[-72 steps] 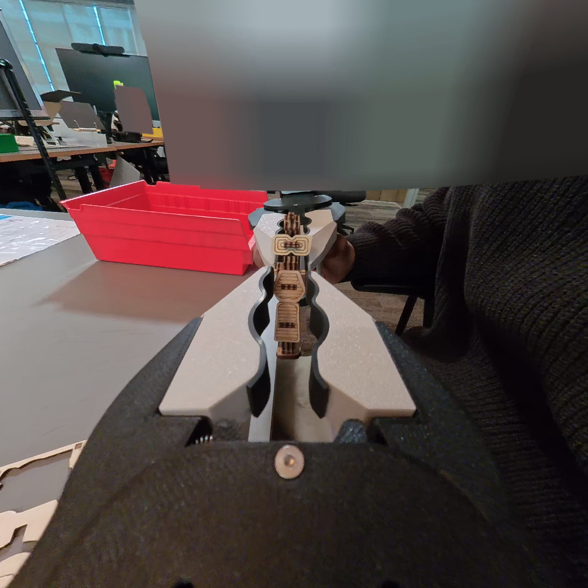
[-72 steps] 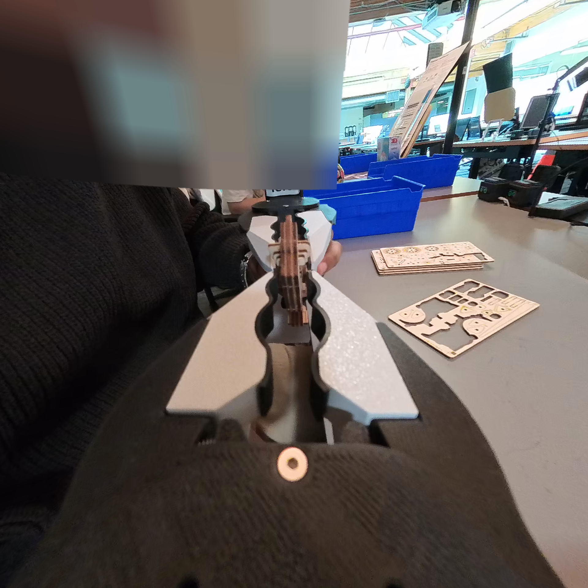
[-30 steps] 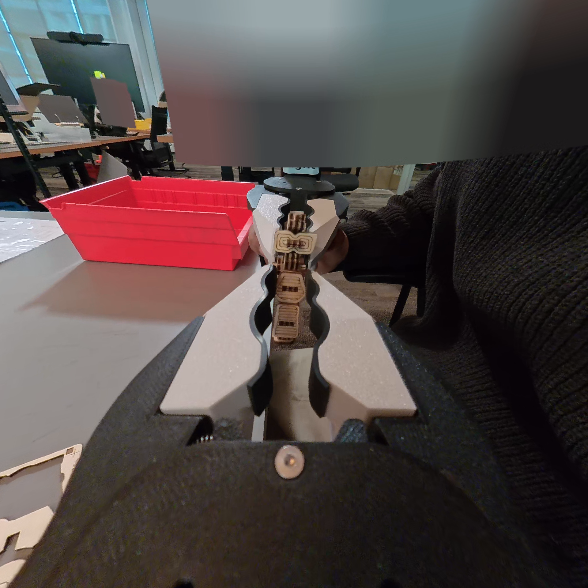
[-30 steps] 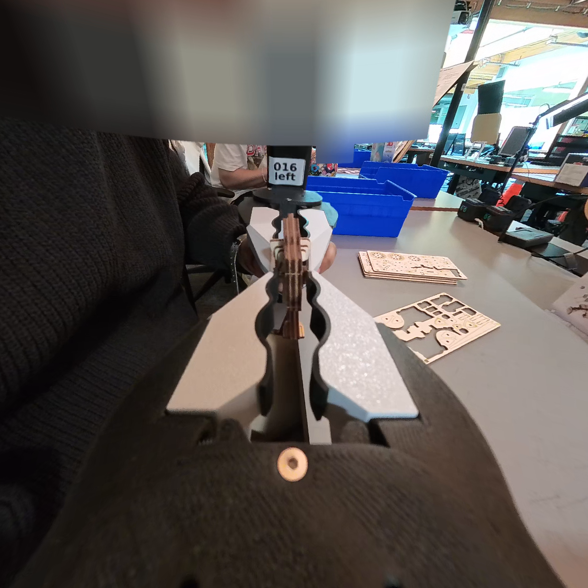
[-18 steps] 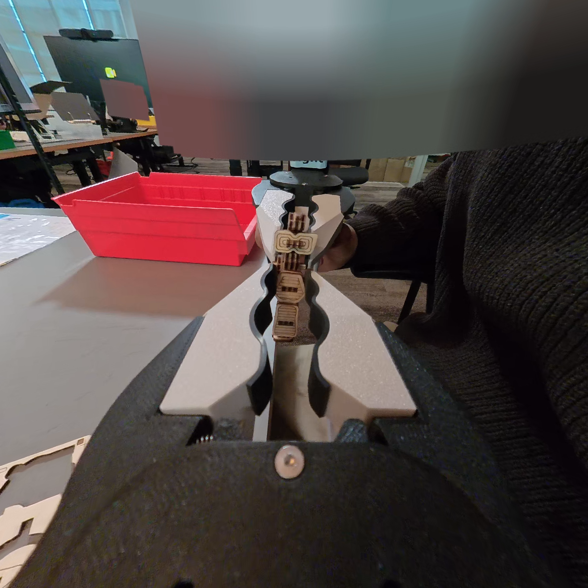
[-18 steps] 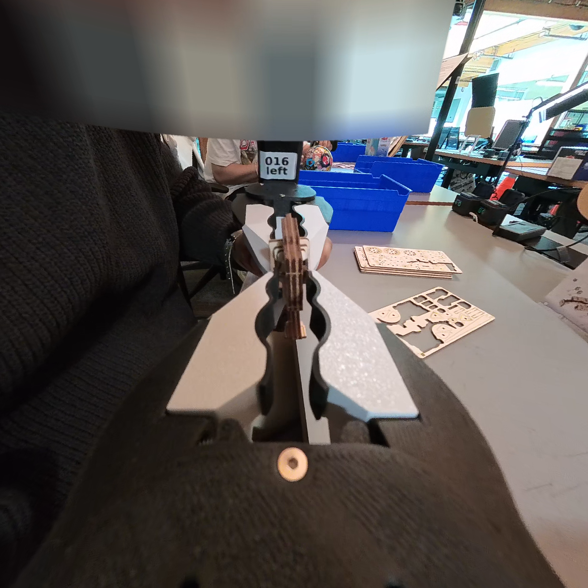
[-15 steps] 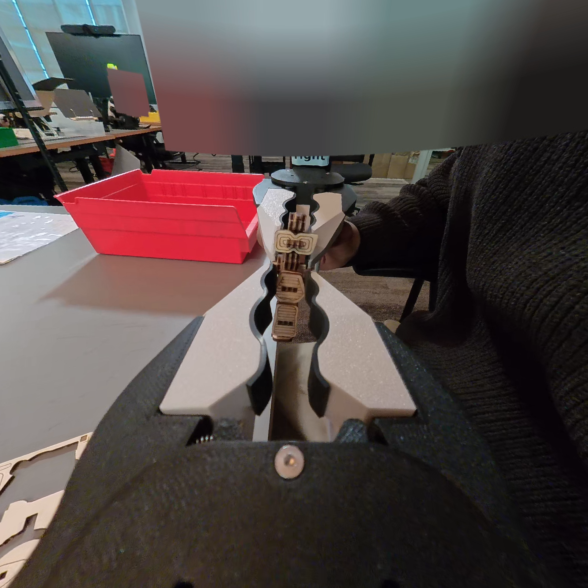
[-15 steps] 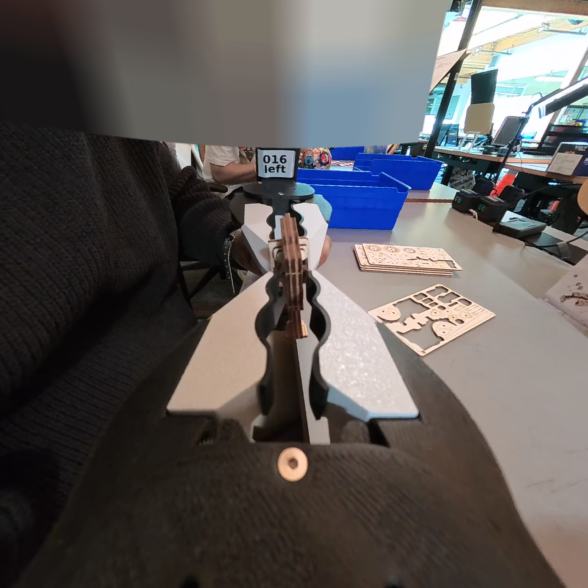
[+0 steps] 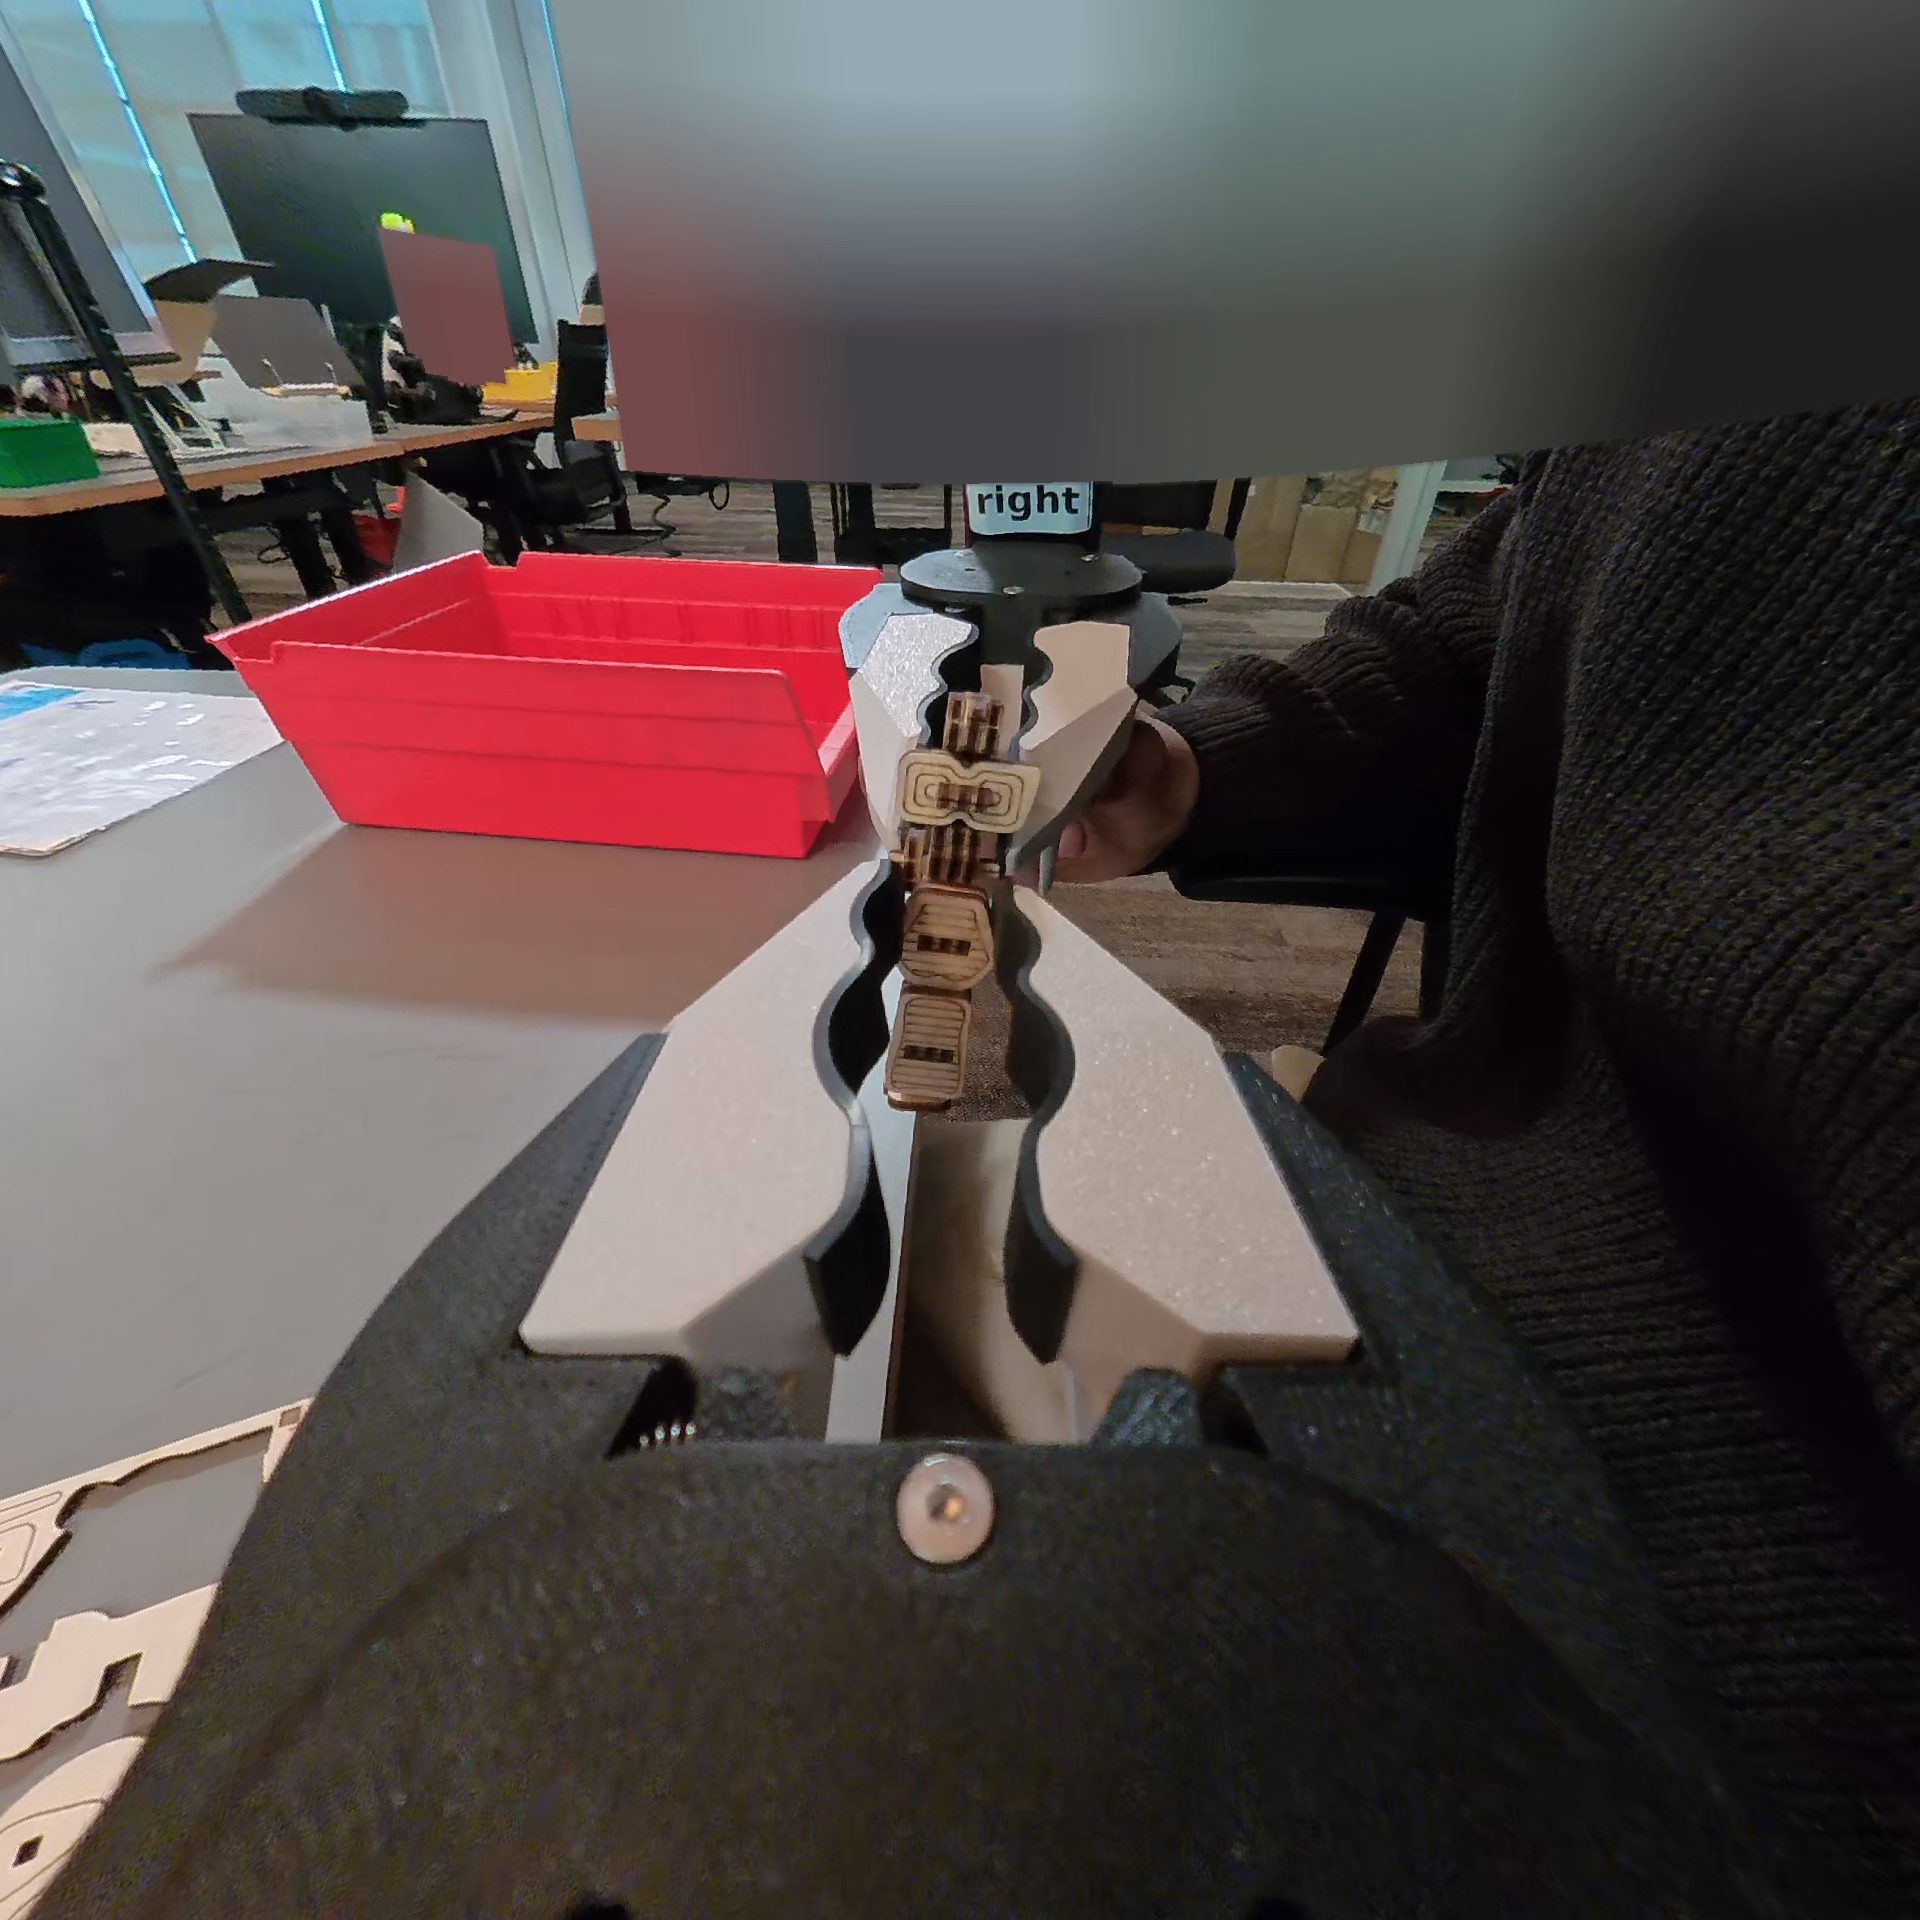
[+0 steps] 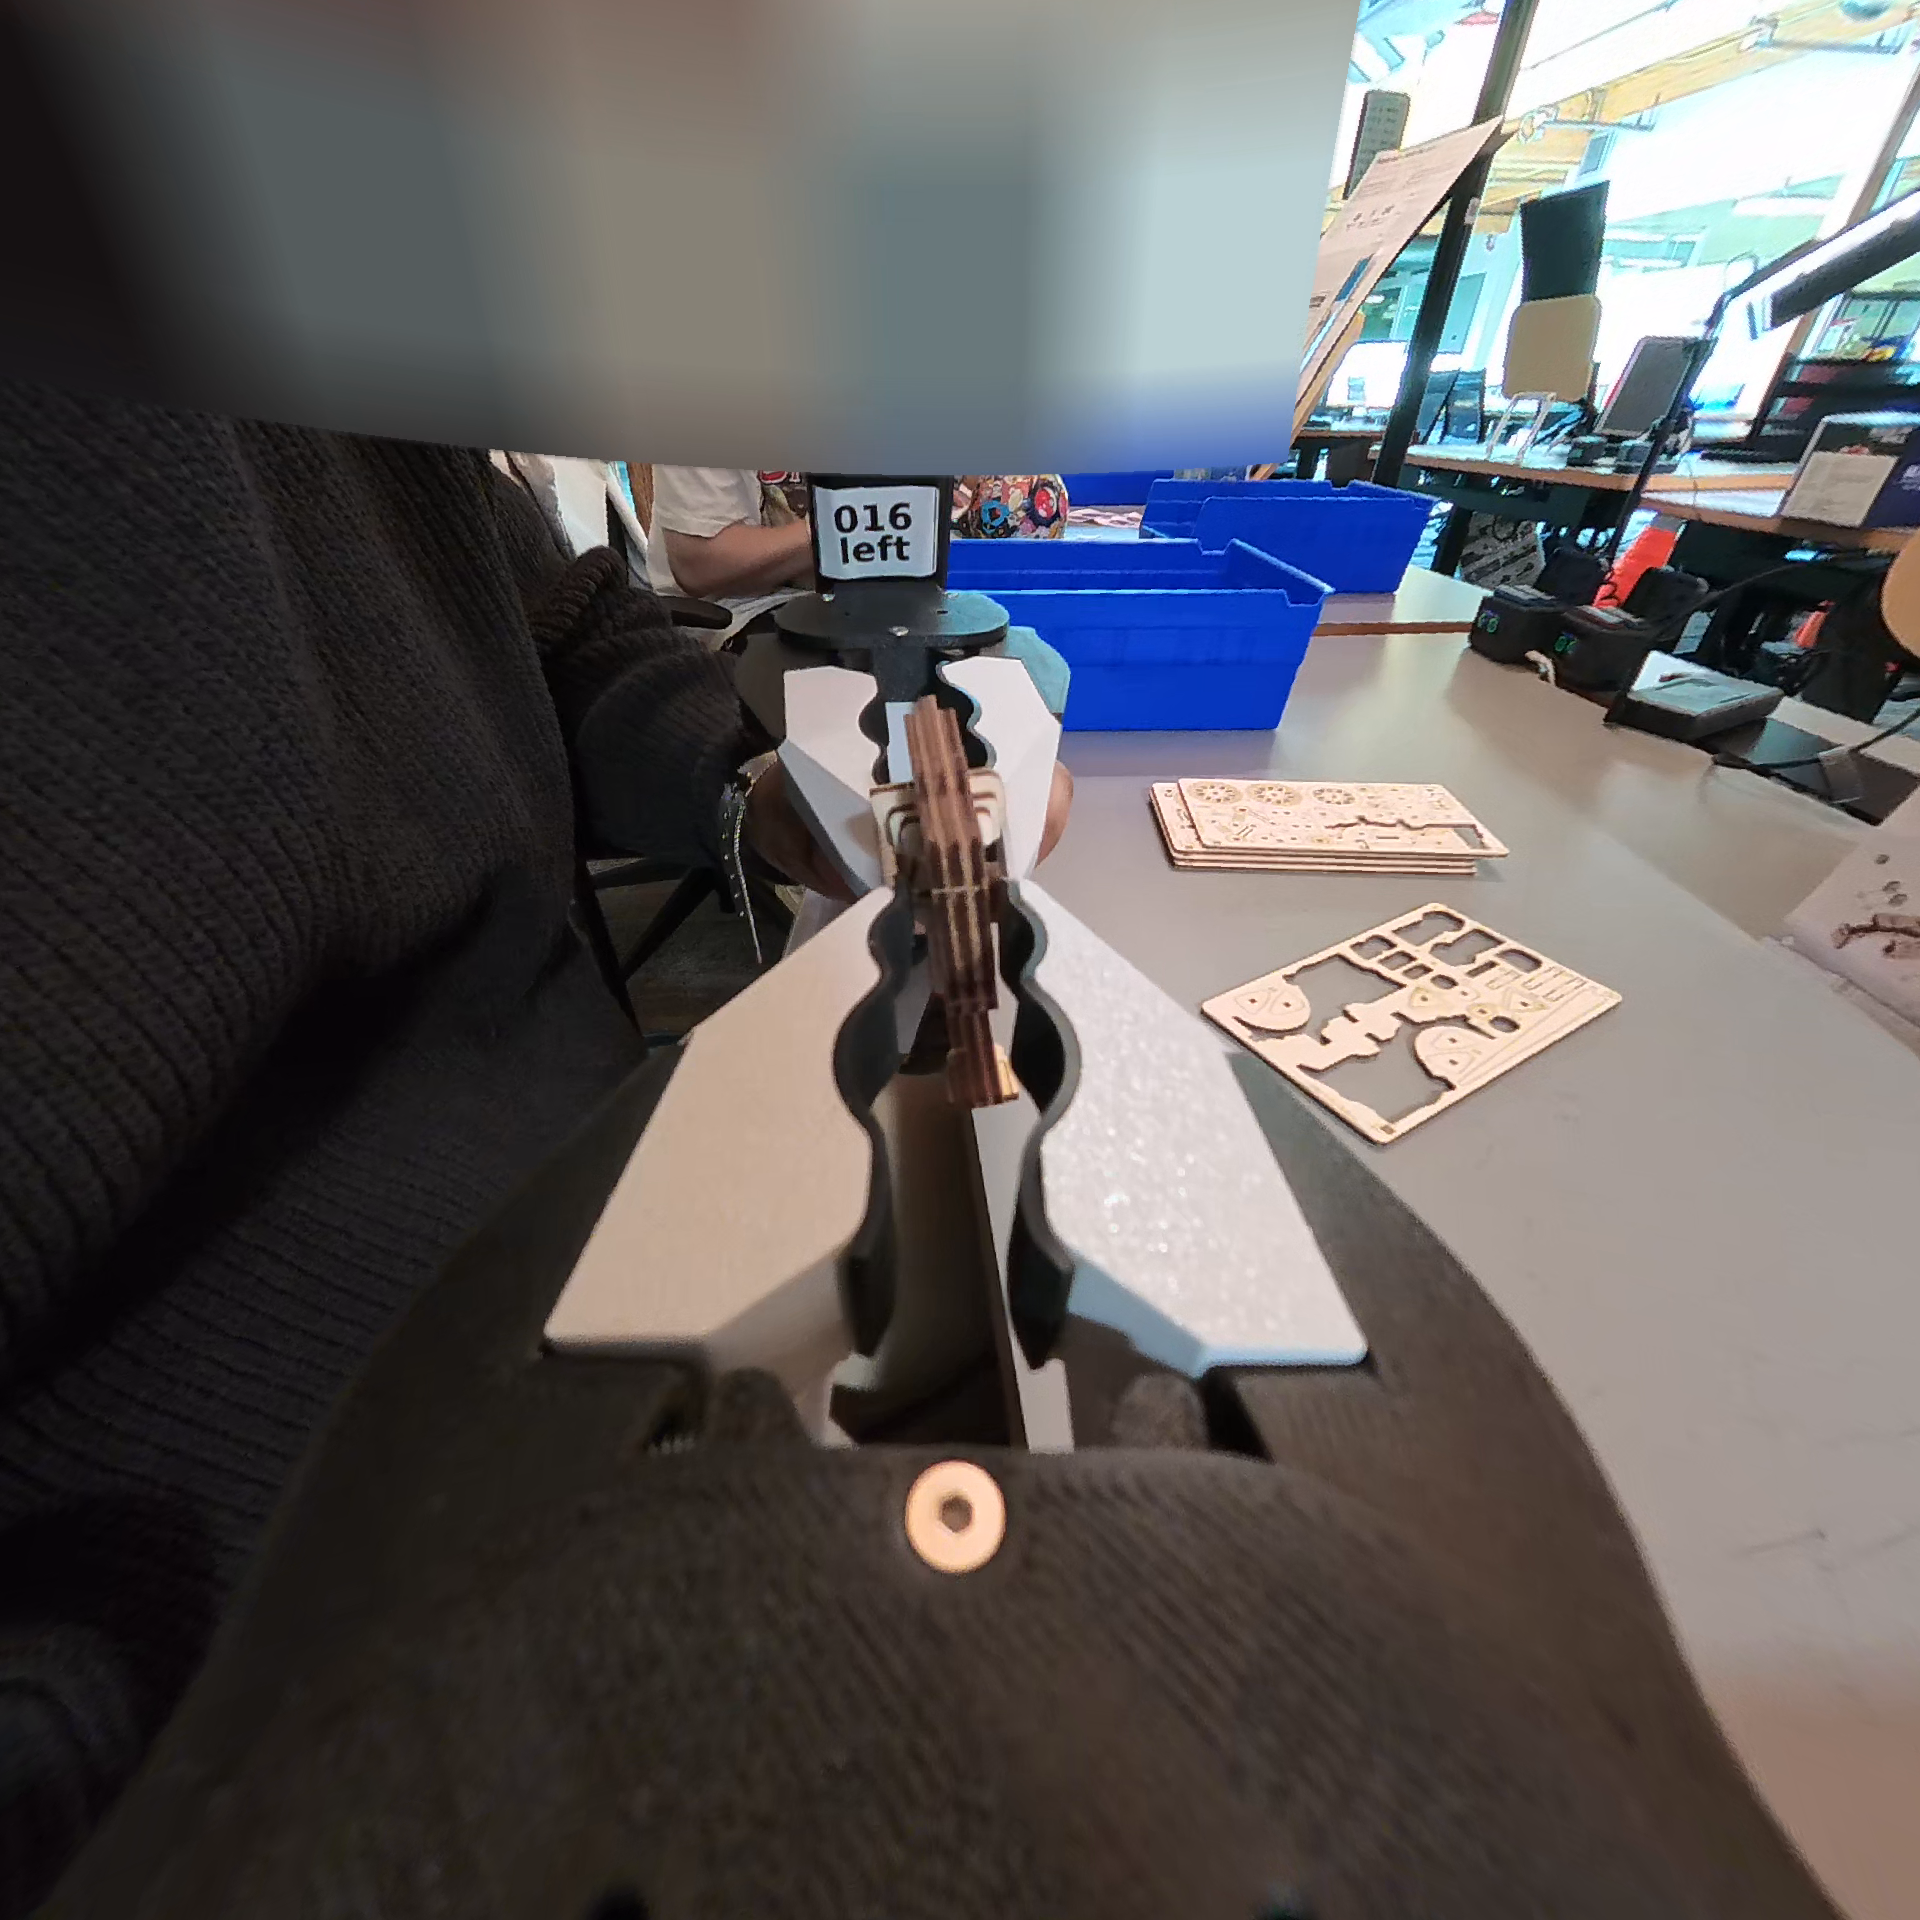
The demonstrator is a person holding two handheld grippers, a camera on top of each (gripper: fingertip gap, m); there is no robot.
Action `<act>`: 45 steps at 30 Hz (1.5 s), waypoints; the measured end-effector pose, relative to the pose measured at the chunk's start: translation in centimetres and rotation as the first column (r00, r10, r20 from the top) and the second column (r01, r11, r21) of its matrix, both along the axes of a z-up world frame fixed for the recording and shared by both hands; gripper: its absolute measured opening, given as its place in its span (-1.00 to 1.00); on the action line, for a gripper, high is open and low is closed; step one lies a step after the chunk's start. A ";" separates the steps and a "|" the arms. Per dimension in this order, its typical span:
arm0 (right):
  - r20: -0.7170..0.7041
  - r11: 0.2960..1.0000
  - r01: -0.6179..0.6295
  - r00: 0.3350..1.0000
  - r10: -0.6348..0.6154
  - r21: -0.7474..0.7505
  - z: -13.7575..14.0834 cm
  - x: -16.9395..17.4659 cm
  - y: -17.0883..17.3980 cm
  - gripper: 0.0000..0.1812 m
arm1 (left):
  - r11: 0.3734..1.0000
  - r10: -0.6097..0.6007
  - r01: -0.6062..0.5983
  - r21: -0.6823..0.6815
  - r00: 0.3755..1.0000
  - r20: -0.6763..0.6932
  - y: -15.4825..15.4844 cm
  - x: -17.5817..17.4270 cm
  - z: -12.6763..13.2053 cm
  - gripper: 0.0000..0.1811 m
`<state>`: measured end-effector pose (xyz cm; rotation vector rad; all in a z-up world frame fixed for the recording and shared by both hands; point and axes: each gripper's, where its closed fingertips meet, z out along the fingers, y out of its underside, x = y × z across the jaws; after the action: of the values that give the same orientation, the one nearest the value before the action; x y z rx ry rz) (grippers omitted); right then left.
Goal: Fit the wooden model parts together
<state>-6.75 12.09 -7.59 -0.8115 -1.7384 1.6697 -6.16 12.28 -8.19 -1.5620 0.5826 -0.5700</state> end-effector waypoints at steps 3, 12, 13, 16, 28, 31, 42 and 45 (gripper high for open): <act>-0.035 1.000 -0.006 0.999 0.006 0.005 0.6 0.2 -0.3 -0.83 | 1.000 -0.022 0.021 0.022 0.999 0.025 -0.3 0.2 0.6 -0.82; -0.196 0.933 0.141 0.977 -0.078 0.332 1.1 0.4 -0.9 -0.82 | 0.989 -0.020 0.019 0.150 1.000 0.003 -1.2 -0.1 2.4 -0.66; -0.214 0.918 0.158 0.973 -0.083 0.364 1.2 0.5 -0.9 -0.83 | 0.988 -0.026 0.026 0.154 1.000 -0.005 -1.2 -0.1 2.4 -0.65; -0.235 0.896 0.171 0.969 -0.077 0.410 1.2 0.8 -1.1 -0.82 | 0.983 -0.049 0.051 0.174 0.999 -0.017 -1.6 0.4 2.5 -0.68; -0.202 0.899 0.093 0.979 -0.005 0.427 0.8 2.1 -1.7 -0.82 | 0.974 -0.009 0.055 0.218 0.979 -0.205 -1.7 2.0 1.2 -0.85; -0.182 0.906 0.077 0.983 0.000 0.417 0.7 2.1 -1.7 -0.82 | 0.972 0.000 0.053 0.227 0.974 -0.226 -1.7 2.0 1.1 -0.86; -0.098 0.934 0.019 0.995 0.018 0.356 -0.3 1.9 -1.2 -0.82 | 0.995 -0.019 0.043 0.092 0.969 -0.247 -1.1 1.9 0.1 -0.86; -0.100 0.932 0.014 0.995 0.024 0.363 -0.4 1.9 -1.3 -0.82 | 0.995 -0.022 0.046 0.087 0.967 -0.254 -1.2 1.8 0.0 -0.86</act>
<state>-4.86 10.81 -7.97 -0.5397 -1.8984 1.3073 -4.34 11.09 -8.20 -1.5498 0.8194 -0.3647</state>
